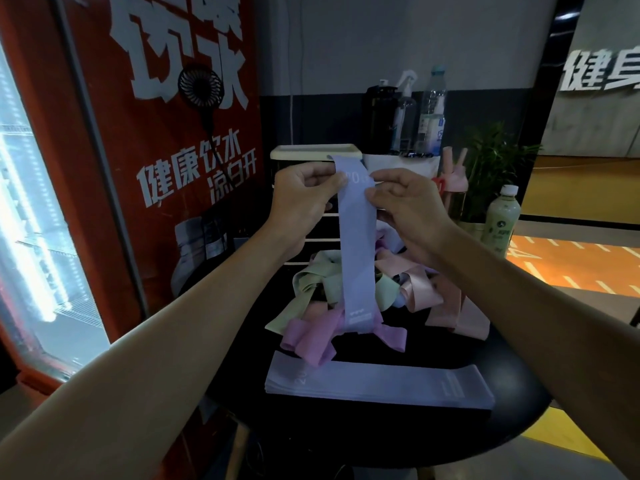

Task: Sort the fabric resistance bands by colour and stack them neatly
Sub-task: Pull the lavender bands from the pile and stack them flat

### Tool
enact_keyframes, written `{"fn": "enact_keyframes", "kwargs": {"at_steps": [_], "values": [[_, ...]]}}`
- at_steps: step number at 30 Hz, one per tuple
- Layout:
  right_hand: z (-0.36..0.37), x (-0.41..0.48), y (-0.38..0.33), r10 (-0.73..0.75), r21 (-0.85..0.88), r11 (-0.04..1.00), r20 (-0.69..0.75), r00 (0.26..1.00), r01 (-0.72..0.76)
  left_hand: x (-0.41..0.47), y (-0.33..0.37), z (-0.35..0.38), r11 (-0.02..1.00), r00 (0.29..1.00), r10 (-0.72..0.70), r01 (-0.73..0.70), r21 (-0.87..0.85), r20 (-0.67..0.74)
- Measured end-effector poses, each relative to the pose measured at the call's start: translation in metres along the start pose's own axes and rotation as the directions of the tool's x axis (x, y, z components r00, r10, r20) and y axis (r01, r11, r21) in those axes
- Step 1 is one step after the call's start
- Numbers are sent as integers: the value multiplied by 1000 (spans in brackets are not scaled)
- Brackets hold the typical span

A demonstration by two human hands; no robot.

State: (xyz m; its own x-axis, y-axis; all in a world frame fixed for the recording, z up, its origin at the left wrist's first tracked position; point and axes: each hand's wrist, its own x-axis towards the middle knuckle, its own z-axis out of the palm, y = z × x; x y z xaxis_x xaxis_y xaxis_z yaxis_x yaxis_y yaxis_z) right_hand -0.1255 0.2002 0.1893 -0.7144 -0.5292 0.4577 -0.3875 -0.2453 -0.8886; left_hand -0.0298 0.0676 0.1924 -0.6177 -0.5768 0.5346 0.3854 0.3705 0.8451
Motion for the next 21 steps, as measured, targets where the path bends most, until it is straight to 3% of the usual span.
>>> {"fn": "enact_keyframes", "kwargs": {"at_steps": [6, 11, 15, 21], "values": [[5, -3, -2, 61, 30, 997, 125, 990, -65, 0, 7, 2, 994, 1000, 6, -9, -106, -25], [9, -10, 8, 53, -37, 998, 60, 997, -51, -5, 3, 1, 996, 1000, -20, 21, -87, 11], [6, -3, 12, 7, -64, 998, -45, 999, -10, -21, -17, -2, 993, 972, -98, 81, 85, 216], [-5, 1, 19, -17, -176, 984, -122, 992, -5, -49, -81, -6, 930, 914, -226, 99, 355, 336]]}}
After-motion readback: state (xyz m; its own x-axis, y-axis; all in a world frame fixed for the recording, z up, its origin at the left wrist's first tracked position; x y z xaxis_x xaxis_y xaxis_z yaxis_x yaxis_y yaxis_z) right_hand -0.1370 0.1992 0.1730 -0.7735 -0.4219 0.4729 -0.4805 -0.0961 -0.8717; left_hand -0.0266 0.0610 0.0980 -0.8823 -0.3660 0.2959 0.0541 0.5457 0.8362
